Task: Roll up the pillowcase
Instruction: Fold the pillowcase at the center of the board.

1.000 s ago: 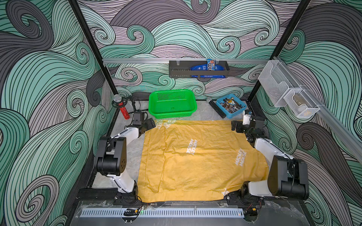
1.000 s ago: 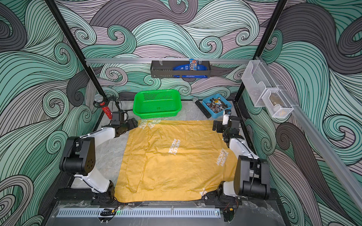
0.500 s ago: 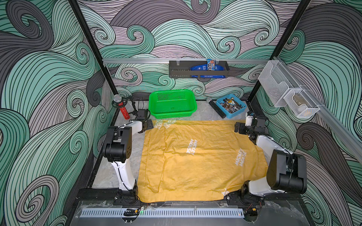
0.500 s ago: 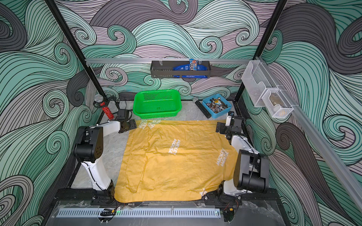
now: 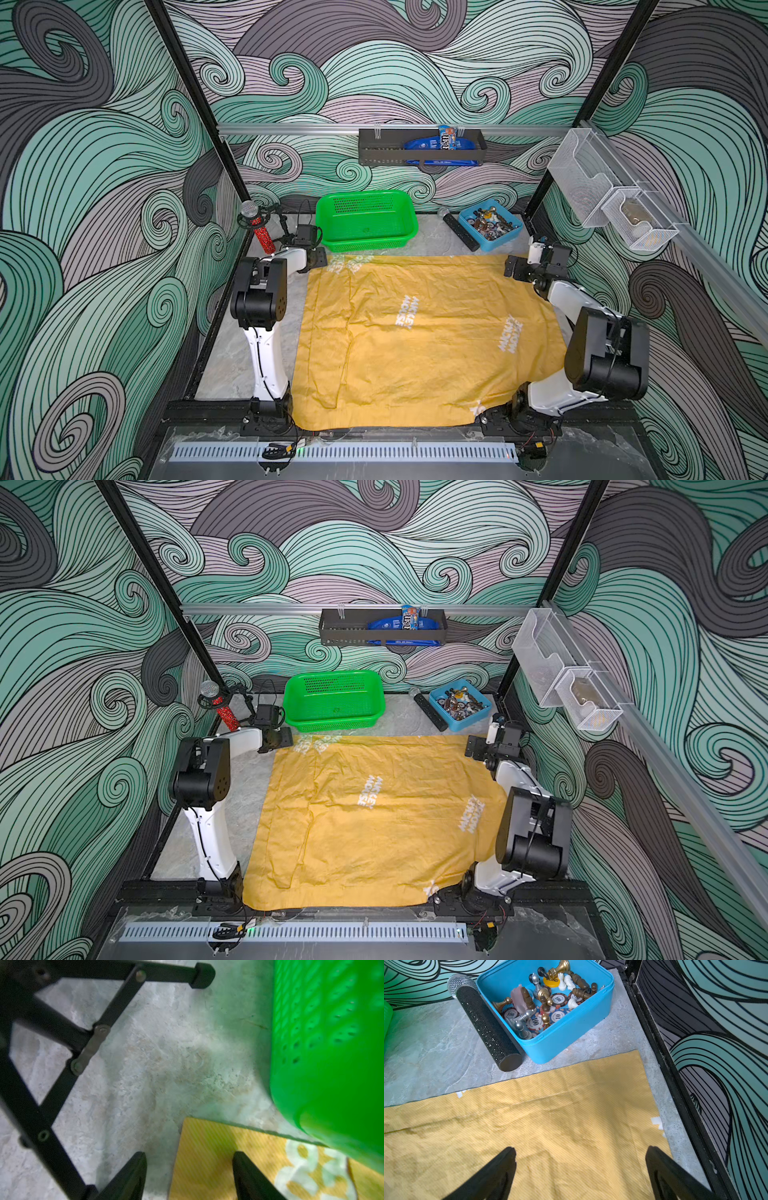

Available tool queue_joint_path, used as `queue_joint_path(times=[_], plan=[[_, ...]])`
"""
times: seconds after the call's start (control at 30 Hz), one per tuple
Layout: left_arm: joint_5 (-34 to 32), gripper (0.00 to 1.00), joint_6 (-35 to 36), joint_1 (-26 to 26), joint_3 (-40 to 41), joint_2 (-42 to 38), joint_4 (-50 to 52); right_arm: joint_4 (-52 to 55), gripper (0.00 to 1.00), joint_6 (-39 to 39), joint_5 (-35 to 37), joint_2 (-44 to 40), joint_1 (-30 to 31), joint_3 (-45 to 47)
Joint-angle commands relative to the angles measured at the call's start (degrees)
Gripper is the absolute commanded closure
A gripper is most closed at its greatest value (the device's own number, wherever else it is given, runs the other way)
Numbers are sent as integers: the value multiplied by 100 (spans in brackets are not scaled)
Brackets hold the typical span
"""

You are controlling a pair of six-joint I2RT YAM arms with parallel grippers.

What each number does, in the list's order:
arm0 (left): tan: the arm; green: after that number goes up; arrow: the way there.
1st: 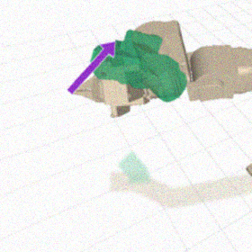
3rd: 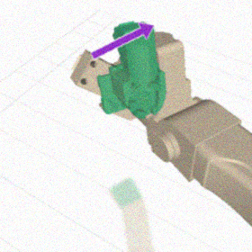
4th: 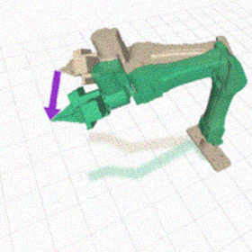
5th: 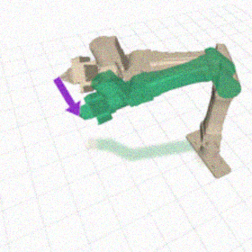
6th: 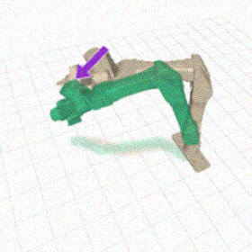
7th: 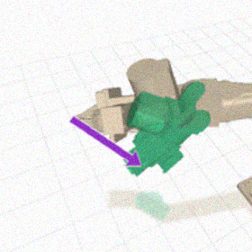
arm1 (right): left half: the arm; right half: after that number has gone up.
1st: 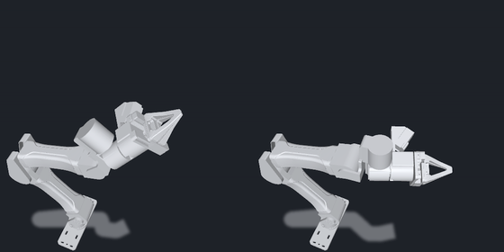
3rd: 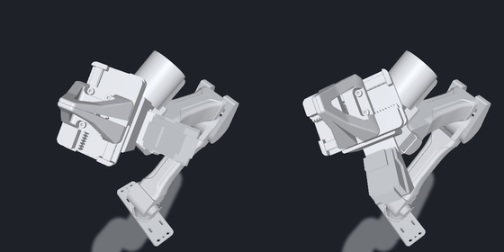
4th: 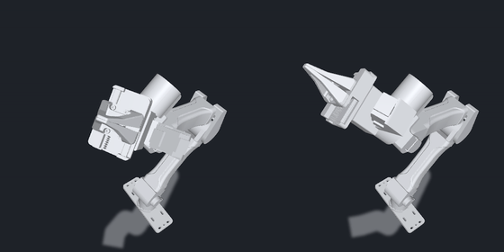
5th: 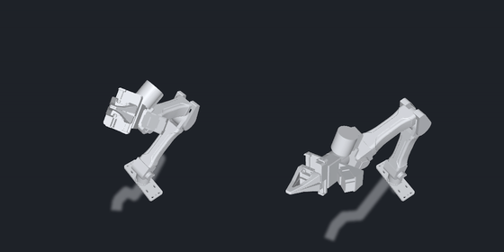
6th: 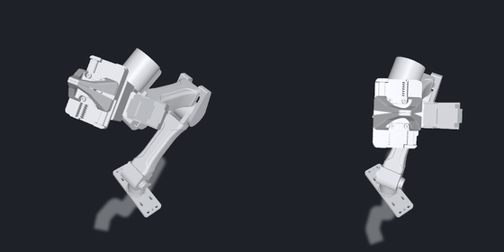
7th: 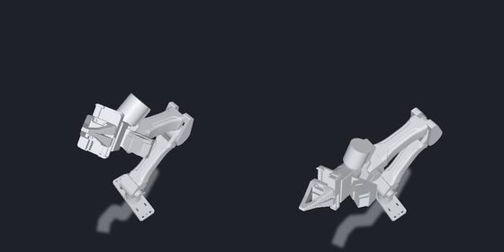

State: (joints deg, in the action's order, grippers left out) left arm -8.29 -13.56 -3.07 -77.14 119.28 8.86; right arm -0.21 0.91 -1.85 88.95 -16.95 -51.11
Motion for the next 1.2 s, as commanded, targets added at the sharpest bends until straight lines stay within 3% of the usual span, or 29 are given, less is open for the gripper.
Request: queue_joint_path(times=[0.0, 0.27, 0.6, 0.87, 1.17], plan=[[74, 33, 213, 4, -263, 228, 247, 87, 0, -64, -140, 68, -45, -253], [487, 41, 249, -2, -470, 541, 352, 118, 0, -100, -244, 187, -58, -396], [423, 64, 439, -53, -256, 687, 555, 154, 0, -91, -293, 242, -76, -435], [284, 99, 506, -43, -346, 757, 784, 162, 0, -64, -314, 341, -92, -478], [-14, 100, 452, -1, -740, 213, 1258, 314, 0, 61, -301, 895, -237, -970]])
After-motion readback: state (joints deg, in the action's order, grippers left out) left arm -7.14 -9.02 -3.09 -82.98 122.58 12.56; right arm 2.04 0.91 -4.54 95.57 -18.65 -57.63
